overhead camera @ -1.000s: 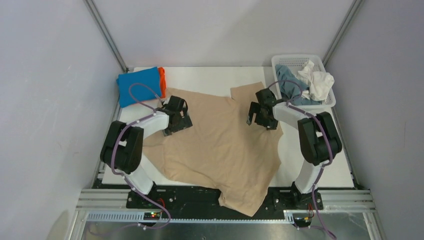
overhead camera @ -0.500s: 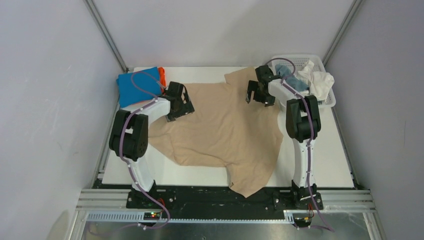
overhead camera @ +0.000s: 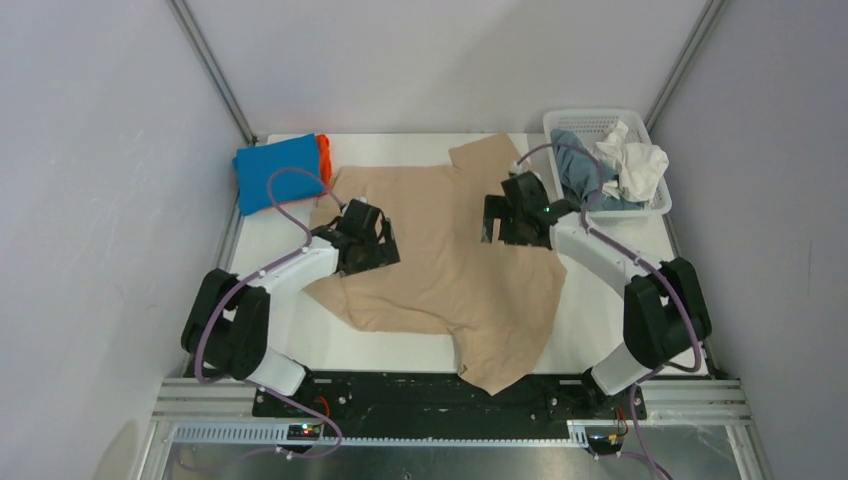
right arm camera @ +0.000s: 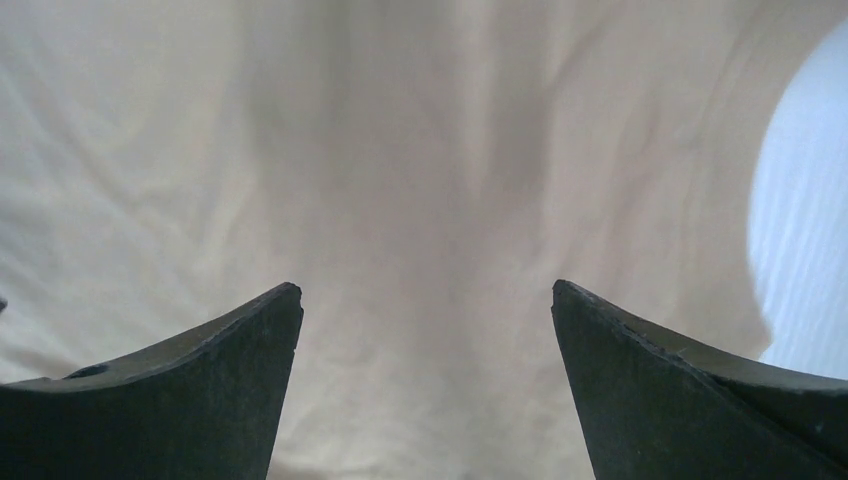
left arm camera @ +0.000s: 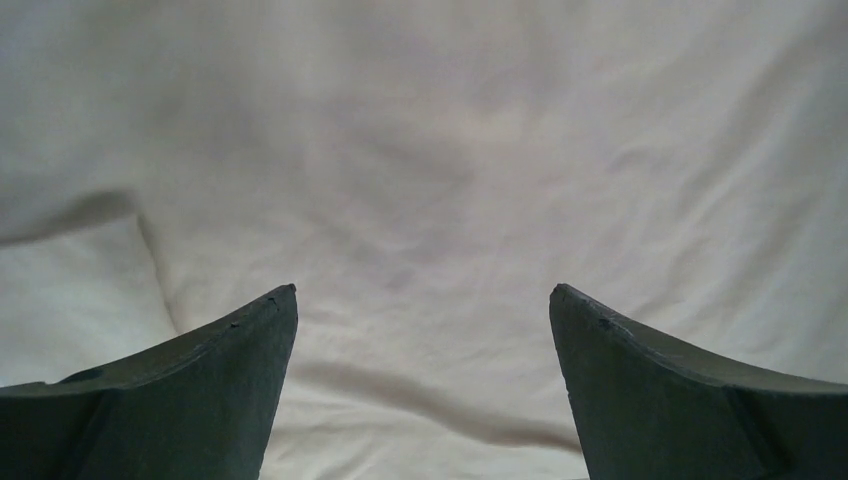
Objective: Fold and stack the t-shirts
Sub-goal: Flatten out the tshirt, then grab the side of the flattened tshirt closest away from the robot with both arms, then fold the flattened tshirt in 1/3 of the way, then grab the side of the flattened tshirt furthest away from the robot with both arms
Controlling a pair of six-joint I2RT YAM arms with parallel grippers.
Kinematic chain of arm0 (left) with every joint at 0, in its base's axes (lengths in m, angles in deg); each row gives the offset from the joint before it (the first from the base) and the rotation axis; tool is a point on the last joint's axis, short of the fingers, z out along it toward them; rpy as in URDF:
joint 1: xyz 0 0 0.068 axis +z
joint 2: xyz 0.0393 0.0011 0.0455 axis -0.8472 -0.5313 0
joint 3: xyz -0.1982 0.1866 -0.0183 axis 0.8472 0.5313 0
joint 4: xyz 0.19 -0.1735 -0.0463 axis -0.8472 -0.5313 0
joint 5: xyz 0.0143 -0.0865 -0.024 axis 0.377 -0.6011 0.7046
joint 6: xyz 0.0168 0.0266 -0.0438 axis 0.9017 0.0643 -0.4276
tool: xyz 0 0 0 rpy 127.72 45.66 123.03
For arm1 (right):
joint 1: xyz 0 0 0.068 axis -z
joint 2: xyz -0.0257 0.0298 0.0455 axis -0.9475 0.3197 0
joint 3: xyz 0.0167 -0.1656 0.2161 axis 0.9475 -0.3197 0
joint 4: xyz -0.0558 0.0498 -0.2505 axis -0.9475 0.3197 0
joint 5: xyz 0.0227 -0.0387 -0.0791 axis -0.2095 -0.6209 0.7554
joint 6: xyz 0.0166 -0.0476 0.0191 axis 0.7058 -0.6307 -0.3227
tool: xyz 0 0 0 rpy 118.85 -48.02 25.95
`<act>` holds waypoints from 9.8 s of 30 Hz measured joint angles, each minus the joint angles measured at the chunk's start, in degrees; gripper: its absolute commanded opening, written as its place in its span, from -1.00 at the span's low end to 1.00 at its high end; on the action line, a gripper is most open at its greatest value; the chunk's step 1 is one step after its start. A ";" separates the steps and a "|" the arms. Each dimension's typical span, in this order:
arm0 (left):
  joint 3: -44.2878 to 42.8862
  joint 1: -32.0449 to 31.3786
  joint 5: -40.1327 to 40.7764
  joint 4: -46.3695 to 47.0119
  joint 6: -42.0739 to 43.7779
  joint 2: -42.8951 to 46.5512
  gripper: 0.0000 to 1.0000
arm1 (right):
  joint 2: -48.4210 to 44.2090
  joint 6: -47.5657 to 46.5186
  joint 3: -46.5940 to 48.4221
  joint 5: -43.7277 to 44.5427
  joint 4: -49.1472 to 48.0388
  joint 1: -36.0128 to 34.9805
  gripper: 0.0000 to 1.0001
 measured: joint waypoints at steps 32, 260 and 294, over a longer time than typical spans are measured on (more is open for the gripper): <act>23.28 9.66 20.09 -23.34 -18.80 38.53 0.99 | -7.41 11.67 -25.55 -3.34 -11.89 -0.26 0.99; 37.18 6.97 -1.20 -4.63 -23.04 47.52 0.99 | -25.97 15.58 -37.79 8.72 -3.45 -24.55 0.99; -37.13 25.16 -2.82 -12.44 12.44 -33.05 0.68 | -9.33 -1.46 -12.04 -9.57 -16.59 6.49 0.97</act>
